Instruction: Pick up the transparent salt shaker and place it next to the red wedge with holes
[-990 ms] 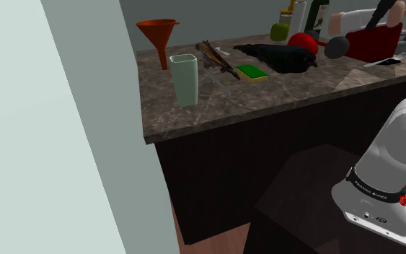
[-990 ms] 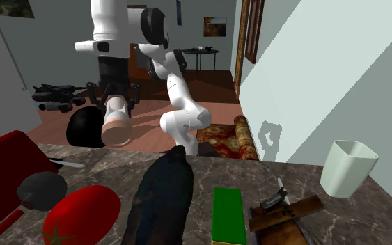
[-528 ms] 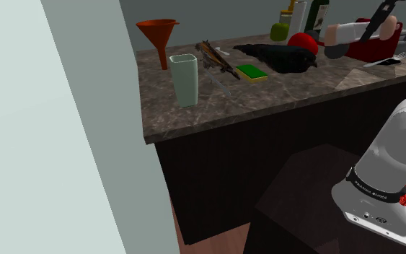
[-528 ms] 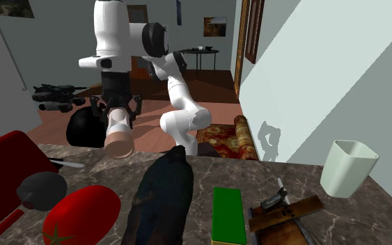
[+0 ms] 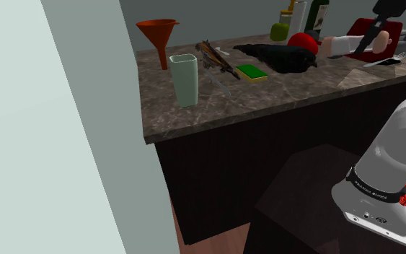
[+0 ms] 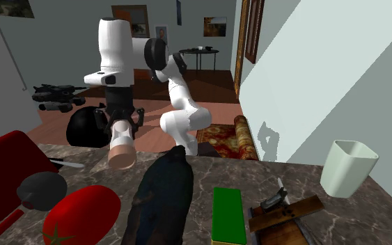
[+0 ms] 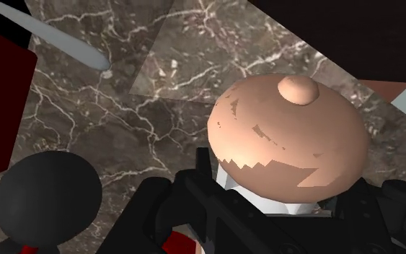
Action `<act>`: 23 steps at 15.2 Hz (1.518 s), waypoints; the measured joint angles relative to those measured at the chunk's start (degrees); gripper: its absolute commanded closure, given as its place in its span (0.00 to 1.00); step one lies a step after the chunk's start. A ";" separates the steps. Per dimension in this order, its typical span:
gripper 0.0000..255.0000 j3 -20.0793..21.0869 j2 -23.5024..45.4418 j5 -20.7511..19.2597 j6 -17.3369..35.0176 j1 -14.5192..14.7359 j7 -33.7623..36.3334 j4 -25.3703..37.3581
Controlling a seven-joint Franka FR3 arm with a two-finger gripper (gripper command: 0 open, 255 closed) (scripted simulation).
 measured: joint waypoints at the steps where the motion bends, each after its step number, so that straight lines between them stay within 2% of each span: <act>1: 1.00 -0.40 -0.23 -0.37 0.55 -0.19 -0.05 -0.74; 9: 1.00 -3.20 -1.78 -3.18 5.39 -1.63 0.52 -7.14; 16: 1.00 -3.65 -1.90 -3.62 6.12 -1.81 0.59 -7.97; 17: 0.00 -3.65 -1.90 -3.62 6.13 -1.81 0.60 -7.97; 23: 0.00 -3.65 -1.90 -3.63 6.13 -1.81 0.60 -7.97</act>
